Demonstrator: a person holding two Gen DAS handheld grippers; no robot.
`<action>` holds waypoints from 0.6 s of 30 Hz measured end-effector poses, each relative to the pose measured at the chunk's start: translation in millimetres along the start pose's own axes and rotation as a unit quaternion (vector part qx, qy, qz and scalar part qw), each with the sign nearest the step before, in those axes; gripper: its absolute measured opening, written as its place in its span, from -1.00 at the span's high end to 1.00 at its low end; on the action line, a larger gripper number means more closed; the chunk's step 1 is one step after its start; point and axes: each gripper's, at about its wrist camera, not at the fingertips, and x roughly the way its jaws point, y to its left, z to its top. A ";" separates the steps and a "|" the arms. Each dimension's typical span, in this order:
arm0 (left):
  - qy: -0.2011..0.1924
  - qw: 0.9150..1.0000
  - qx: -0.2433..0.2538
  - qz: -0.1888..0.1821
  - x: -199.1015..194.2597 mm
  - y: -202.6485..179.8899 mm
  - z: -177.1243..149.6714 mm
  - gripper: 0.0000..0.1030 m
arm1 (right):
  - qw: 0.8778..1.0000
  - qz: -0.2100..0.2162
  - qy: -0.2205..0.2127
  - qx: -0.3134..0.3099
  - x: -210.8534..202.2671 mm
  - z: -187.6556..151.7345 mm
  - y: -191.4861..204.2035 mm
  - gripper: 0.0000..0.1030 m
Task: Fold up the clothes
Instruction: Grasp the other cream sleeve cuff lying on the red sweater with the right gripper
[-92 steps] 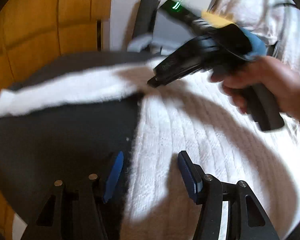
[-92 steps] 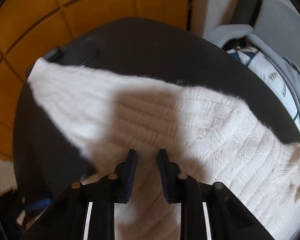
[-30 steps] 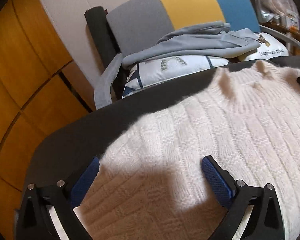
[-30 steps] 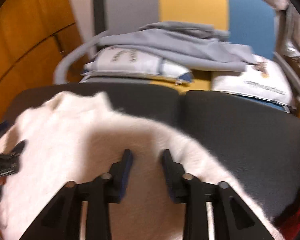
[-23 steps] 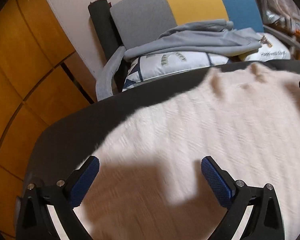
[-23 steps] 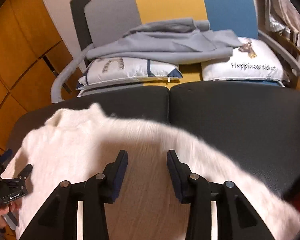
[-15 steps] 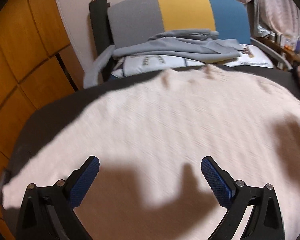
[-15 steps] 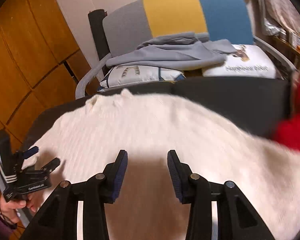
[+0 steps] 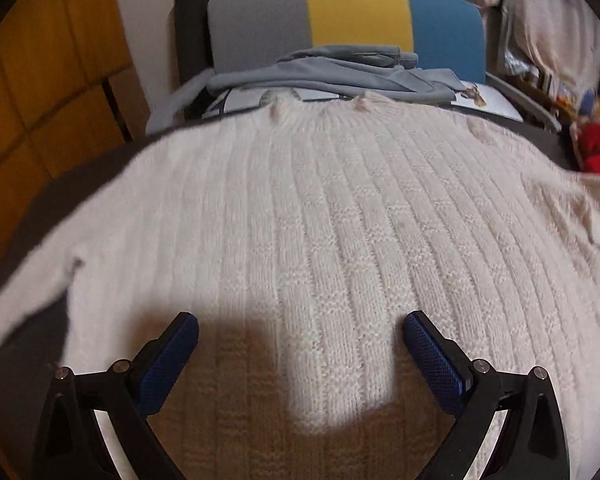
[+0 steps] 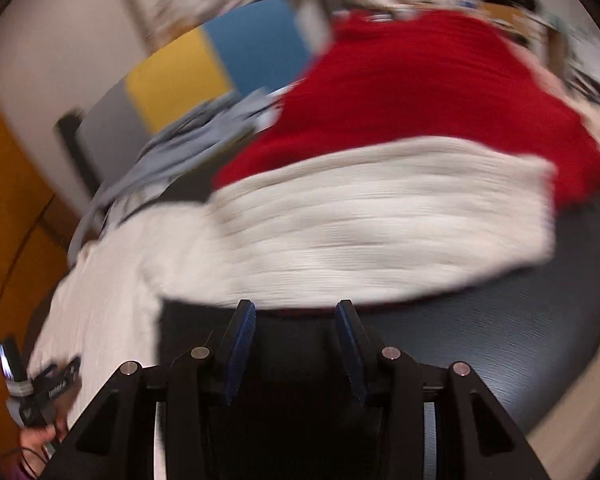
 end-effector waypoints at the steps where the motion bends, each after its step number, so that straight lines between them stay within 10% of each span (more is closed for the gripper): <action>1: 0.003 1.000 -0.010 -0.009 1.4 2.9 -0.1 -1.00 | 1.000 -0.013 -0.011 0.018 -7.6 -0.6 -14.0 0.17; 8: 0.001 1.000 -0.014 -0.010 1.2 1.6 -3.0 -1.00 | 0.986 -0.055 -0.061 0.146 -43.9 -4.3 -98.8 0.17; 18: 0.001 1.000 -0.018 -0.011 -0.5 4.0 -4.3 -1.00 | 0.962 -0.003 -0.071 0.264 -17.2 12.5 -153.9 0.17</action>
